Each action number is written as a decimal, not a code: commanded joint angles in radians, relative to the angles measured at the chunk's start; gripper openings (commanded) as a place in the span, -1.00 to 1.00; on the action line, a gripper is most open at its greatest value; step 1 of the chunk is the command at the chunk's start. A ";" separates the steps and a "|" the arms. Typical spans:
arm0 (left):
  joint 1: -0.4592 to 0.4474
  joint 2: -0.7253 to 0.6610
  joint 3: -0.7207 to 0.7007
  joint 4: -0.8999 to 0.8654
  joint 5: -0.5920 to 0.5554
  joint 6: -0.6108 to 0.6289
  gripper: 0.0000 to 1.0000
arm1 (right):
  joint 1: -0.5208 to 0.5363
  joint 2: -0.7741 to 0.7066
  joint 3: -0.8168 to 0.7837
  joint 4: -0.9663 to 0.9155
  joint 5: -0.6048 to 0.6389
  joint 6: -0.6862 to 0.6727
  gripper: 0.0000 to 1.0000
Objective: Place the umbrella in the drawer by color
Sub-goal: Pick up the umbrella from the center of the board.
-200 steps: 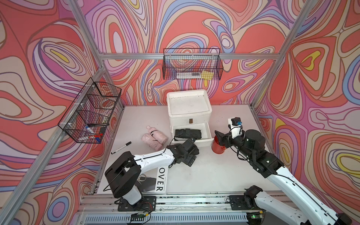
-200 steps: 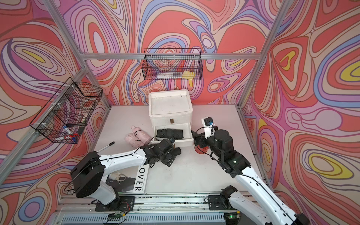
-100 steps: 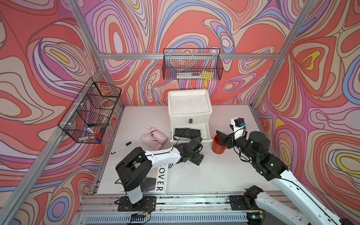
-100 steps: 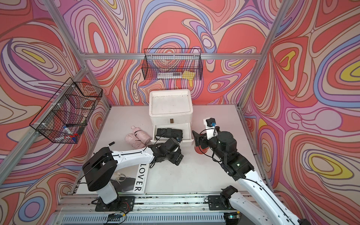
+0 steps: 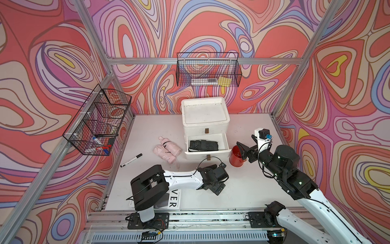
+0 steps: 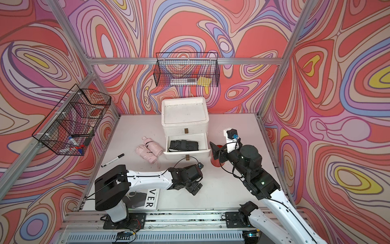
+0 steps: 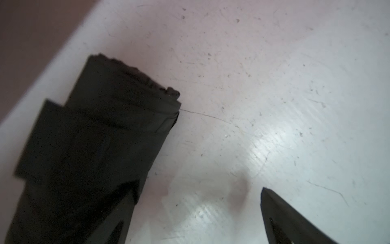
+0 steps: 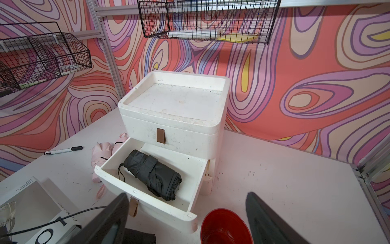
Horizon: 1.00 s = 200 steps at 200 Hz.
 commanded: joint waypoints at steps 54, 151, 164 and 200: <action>0.069 -0.111 0.070 -0.249 -0.104 0.133 0.98 | -0.003 -0.057 0.007 -0.044 -0.019 0.013 0.78; 0.162 0.100 0.066 -0.033 -0.351 0.338 0.97 | -0.004 -0.075 -0.015 -0.040 -0.028 0.010 0.78; 0.182 0.115 0.044 0.005 -0.312 0.360 0.88 | -0.003 -0.080 -0.018 -0.039 -0.025 0.009 0.78; 0.191 0.133 0.027 0.033 -0.214 0.376 -0.33 | -0.004 -0.085 -0.024 -0.028 -0.017 0.006 0.78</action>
